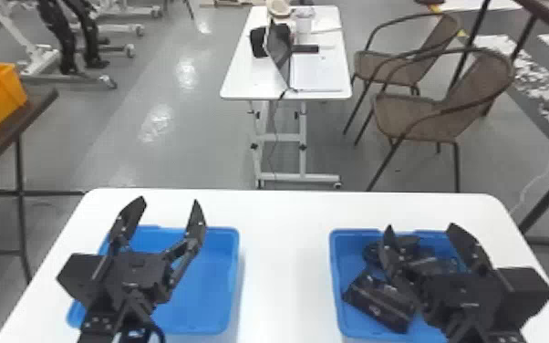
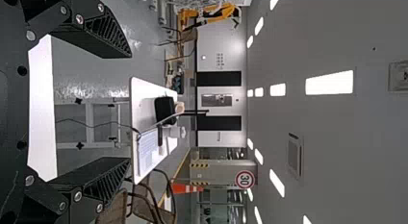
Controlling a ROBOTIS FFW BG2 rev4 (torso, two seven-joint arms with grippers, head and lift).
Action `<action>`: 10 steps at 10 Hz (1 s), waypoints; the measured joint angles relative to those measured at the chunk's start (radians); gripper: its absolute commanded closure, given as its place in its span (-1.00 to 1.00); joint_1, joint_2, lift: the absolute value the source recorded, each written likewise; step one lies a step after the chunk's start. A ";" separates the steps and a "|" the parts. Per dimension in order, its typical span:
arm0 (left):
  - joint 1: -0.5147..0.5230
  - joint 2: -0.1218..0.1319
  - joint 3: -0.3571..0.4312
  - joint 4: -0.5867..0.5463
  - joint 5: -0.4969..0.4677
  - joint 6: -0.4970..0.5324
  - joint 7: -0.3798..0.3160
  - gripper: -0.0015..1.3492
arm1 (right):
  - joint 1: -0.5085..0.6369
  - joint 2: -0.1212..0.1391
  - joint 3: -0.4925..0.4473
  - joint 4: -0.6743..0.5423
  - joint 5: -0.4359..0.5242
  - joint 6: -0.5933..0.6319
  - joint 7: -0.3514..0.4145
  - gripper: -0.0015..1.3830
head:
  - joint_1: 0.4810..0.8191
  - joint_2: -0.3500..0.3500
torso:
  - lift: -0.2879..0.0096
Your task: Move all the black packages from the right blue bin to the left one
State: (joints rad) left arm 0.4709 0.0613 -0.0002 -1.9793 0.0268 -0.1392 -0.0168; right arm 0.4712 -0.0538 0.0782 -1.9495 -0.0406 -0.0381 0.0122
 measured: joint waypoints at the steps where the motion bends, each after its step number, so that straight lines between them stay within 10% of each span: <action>1: 0.000 0.000 0.000 0.000 0.000 0.000 0.000 -0.59 | 0.000 0.000 0.000 0.001 -0.001 -0.001 0.000 -0.84 | 0.27 0.15 | 0.66; 10: -0.005 0.000 -0.001 0.000 -0.005 -0.002 0.000 -0.59 | -0.003 0.000 0.000 0.005 -0.007 -0.005 -0.001 -0.84 | 0.27 0.15 | 0.66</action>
State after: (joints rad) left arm 0.4663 0.0613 -0.0015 -1.9788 0.0213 -0.1412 -0.0168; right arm 0.4686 -0.0537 0.0781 -1.9447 -0.0481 -0.0436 0.0109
